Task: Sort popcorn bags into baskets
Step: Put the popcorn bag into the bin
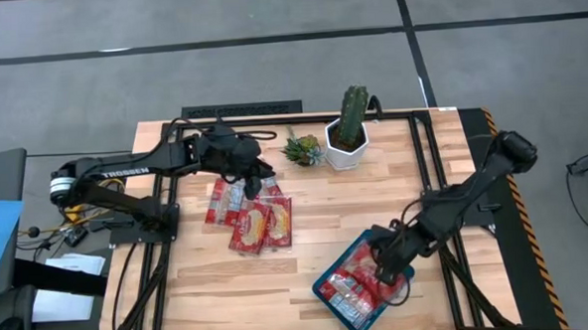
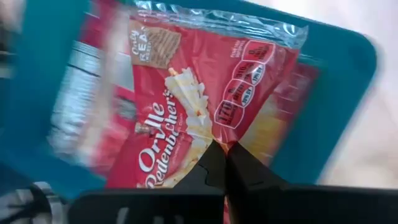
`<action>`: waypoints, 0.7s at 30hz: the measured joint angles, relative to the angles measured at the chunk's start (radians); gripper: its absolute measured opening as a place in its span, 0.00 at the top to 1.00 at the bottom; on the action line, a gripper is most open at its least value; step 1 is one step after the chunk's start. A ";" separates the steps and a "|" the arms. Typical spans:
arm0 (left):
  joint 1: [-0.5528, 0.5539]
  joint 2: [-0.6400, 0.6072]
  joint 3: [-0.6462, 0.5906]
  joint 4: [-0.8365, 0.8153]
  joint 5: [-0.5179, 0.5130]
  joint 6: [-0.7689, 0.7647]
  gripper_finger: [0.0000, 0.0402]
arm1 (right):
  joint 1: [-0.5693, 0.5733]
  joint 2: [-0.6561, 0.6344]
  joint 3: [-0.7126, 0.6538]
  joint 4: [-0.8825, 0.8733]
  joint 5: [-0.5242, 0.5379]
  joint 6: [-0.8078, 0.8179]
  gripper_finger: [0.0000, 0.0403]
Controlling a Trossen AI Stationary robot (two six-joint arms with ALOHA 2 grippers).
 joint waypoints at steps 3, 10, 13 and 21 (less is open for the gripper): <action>0.000 0.002 0.000 -0.004 0.003 0.000 0.80 | 0.002 0.033 -0.001 0.000 -0.006 0.000 0.97; 0.000 0.002 0.000 -0.009 0.003 0.005 0.79 | -0.012 0.052 0.000 0.001 -0.008 0.007 0.82; 0.000 0.001 0.000 -0.035 0.005 0.015 0.77 | -0.017 0.051 0.000 0.009 -0.018 0.007 0.72; 0.020 -0.086 0.000 -0.403 -0.026 0.026 0.74 | -0.052 -0.061 0.069 -0.094 0.000 0.007 0.51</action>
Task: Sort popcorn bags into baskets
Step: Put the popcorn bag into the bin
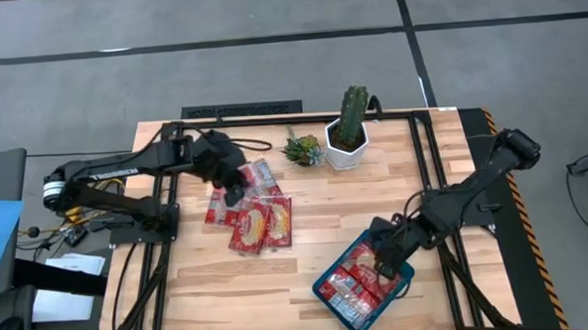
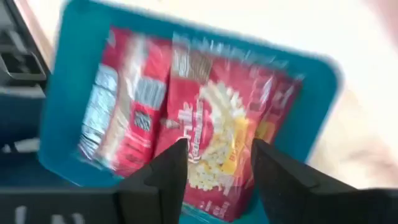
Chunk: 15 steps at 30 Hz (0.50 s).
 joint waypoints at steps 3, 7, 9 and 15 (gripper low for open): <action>0.001 -0.033 -0.021 -0.068 -0.082 -0.029 0.76 | -0.038 -0.051 0.041 -0.056 0.086 0.000 0.49; -0.006 -0.077 -0.152 -0.007 -0.056 -0.137 0.80 | -0.133 -0.086 0.056 -0.005 0.235 -0.041 0.51; -0.020 -0.097 -0.238 0.057 -0.035 -0.198 0.82 | -0.201 -0.080 0.056 0.042 0.258 -0.079 0.52; -0.084 -0.120 -0.482 0.385 0.029 -0.387 0.88 | -0.392 0.032 0.056 0.230 0.212 -0.207 0.50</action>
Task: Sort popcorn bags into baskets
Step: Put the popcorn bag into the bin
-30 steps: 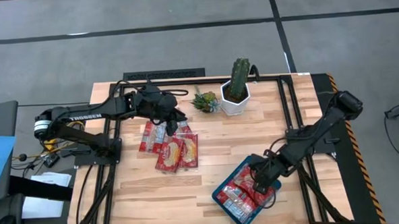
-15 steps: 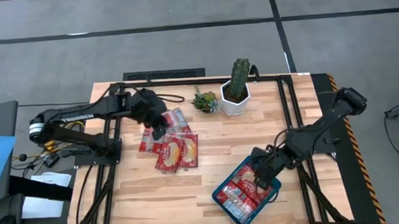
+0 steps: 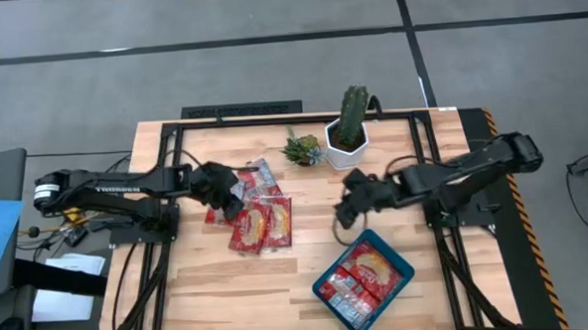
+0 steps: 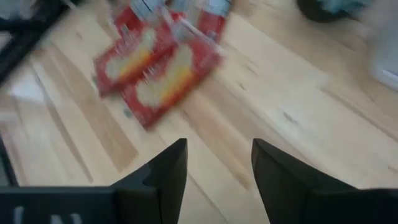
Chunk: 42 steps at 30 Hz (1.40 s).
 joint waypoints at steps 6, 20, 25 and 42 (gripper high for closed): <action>-0.055 0.028 -0.113 0.177 -0.050 -0.097 0.95 | -0.091 0.169 0.000 0.232 -0.051 -0.031 0.47; -0.075 0.276 -0.121 0.391 -0.085 -0.082 1.00 | -0.141 0.500 -0.001 0.638 -0.152 0.089 0.47; -0.078 0.387 -0.119 0.517 -0.029 -0.086 1.00 | -0.140 0.552 -0.001 0.648 -0.172 0.135 0.46; -0.092 0.563 -0.091 0.694 0.022 -0.133 1.00 | -0.158 0.606 0.004 0.662 -0.205 0.202 0.50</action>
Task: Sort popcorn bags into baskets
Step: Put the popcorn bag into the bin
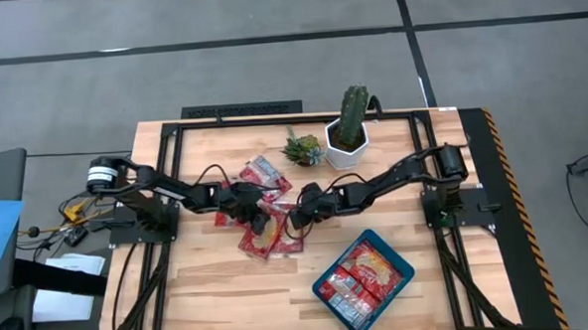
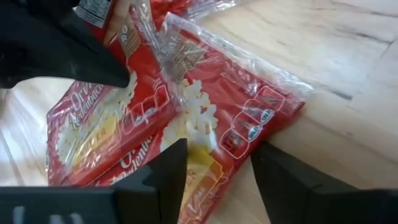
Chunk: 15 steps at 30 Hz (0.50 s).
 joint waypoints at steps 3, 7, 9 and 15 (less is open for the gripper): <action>0.000 0.002 0.013 -0.001 -0.005 0.002 1.00 | -0.004 0.000 0.000 -0.006 -0.003 -0.019 0.61; 0.000 0.003 0.019 -0.001 -0.024 0.006 1.00 | -0.005 0.000 0.000 -0.002 0.000 -0.052 0.84; 0.004 0.003 0.019 -0.001 -0.024 0.006 1.00 | -0.006 0.000 0.000 0.000 0.000 -0.058 0.94; 0.031 -0.031 0.019 -0.001 0.054 0.008 1.00 | -0.021 -0.003 0.000 0.003 -0.015 -0.062 0.98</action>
